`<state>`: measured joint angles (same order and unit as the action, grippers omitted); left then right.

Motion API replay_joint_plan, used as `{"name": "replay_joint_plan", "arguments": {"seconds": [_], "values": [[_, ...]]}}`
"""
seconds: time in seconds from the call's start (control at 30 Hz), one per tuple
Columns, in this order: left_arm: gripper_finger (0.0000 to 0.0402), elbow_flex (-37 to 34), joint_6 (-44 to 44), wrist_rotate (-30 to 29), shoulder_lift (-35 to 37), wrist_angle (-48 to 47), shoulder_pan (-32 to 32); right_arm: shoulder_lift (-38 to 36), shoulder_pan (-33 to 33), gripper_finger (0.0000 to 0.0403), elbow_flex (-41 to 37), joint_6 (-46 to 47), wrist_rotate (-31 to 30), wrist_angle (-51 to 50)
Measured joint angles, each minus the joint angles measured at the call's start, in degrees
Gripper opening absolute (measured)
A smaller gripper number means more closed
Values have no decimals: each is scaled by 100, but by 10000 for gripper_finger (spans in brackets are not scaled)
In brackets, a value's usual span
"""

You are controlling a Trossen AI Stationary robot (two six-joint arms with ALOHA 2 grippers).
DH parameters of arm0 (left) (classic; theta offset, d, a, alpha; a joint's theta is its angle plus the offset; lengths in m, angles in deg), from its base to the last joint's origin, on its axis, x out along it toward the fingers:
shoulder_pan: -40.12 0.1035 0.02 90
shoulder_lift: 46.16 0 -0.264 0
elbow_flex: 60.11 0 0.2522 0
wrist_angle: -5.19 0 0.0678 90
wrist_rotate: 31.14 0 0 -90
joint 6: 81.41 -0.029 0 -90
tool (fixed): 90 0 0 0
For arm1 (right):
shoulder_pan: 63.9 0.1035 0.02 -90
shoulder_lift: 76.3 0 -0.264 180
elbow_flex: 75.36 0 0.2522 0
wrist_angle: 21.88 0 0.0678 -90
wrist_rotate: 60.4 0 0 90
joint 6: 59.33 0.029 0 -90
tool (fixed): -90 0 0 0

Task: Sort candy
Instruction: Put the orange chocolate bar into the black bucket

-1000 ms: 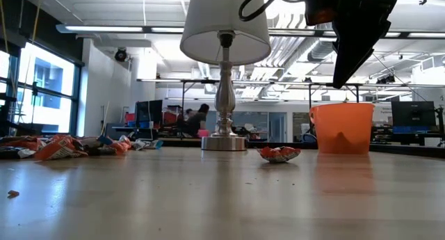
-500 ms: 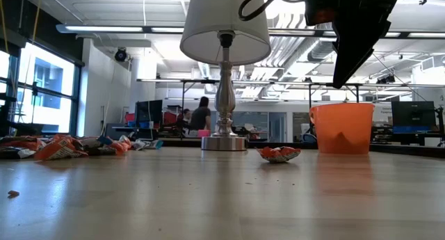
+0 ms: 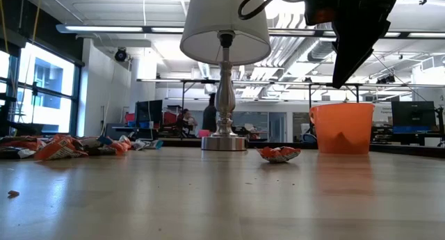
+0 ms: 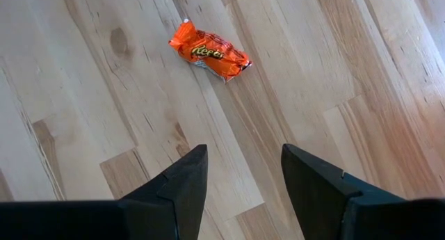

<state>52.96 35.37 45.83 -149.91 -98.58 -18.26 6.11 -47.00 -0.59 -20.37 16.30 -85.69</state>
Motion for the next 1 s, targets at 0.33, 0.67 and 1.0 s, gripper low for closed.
{"name": "replay_joint_plan", "arguments": {"seconds": [0.33,0.67,1.0], "values": [[157,39,-2102,-2690,0,89,540,2,2,180,0,0,-2,15],[156,41,-3593,-3258,0,742,1092,2,-31,180,0,-164,-2,88],[156,42,-3758,-3387,0,878,1202,2,-52,180,0,-25,-232,349]]}}
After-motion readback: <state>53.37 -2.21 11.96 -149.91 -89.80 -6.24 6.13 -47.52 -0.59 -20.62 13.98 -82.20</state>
